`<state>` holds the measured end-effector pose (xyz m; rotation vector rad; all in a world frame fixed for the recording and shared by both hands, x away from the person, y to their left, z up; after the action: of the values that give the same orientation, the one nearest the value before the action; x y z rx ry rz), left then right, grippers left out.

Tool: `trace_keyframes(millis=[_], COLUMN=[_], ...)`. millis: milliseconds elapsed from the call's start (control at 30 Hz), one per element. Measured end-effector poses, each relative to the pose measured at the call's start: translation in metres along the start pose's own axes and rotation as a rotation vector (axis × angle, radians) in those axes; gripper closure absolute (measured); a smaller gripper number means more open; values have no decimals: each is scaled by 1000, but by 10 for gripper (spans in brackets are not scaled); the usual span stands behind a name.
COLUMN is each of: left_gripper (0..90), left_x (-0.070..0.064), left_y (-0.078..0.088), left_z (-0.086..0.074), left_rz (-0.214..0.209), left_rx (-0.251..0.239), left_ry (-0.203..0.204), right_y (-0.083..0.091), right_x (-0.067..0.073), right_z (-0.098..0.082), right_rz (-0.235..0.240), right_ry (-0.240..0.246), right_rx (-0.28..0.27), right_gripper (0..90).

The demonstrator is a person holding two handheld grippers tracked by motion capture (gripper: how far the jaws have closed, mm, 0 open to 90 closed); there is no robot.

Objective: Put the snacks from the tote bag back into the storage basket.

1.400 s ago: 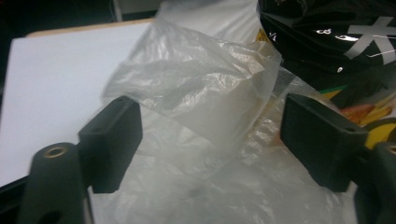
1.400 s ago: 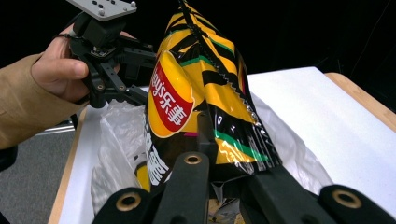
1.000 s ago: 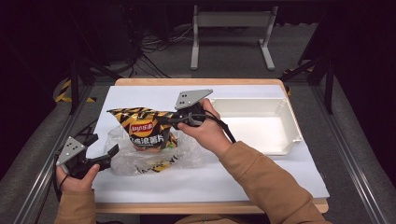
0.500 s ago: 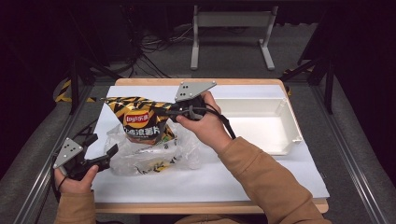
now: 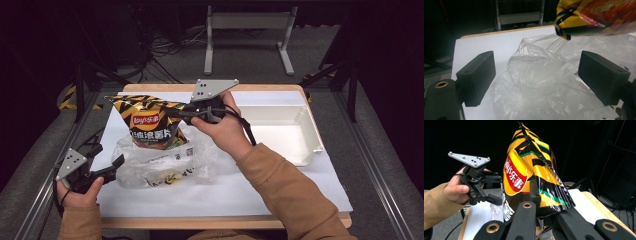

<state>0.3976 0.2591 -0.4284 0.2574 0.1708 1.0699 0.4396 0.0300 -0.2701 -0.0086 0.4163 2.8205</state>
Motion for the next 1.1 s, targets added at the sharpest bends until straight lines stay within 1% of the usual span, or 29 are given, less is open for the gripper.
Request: trace_keyframes(millis=[33,100,200,267,367,467,500,600,800,867,900,933,1000,1067,1100], left_gripper=[149,150,150,150,150,150,150,146,138,131,119,119,79,78,78], left_x=[0,0,0,-1,-1,-1,-2,-3,-3,-4,-4,-5,-7,-7,-7], left_y=[0,1,0,1,0,0,0,-1,-2,-3,-3,-3,-3,-4,-4], left_z=[-1,-1,0,0,1,1,2,3,3,3,3,3,2,3,3], left_rz=[-2,-4,-7,-7,-6,-8,-14,-29,-35,-45,-45,-60,-80,-79,-79], left_rx=[7,3,-1,3,-3,-1,-1,-8,-8,-6,-6,-4,-2,-4,-4], left_ry=[-4,-2,-1,-9,-3,-10,-7,4,3,-7,-7,-16,-26,-25,-25], right_y=[2,5,13,20,29,35,41,48,65,71,71,74,80,89,89], right_x=[0,-1,-3,-4,-6,-7,-9,-12,-20,-22,-22,-24,-27,-31,-31], right_z=[1,3,8,11,14,16,17,19,19,19,19,19,18,17,17], right_rz=[2,1,-4,-6,-14,-21,-29,-42,-69,-78,-78,-83,-90,-106,-106], right_ry=[-1,-5,-10,-17,-22,-20,-16,-11,-11,-11,-11,-12,-13,-16,-16], right_rx=[-3,-9,-26,-40,-56,-56,-57,-56,-52,-50,-50,-51,-47,-43,-43], right_gripper=[898,898,898,898,899,898,898,898,898,898,898,898,898,898,898])
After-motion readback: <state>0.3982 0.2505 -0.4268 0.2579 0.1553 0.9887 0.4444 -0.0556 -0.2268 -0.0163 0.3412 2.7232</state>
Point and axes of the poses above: each handheld gripper's, and its own axes: y roughly backward along the jaws, z roughly out of its top, x roughly to its left, the point moved 9 cm from there along -y, roughly forward along the jaws, and after that the axes turned 3 degrees about -y, right-handed, at the moved point
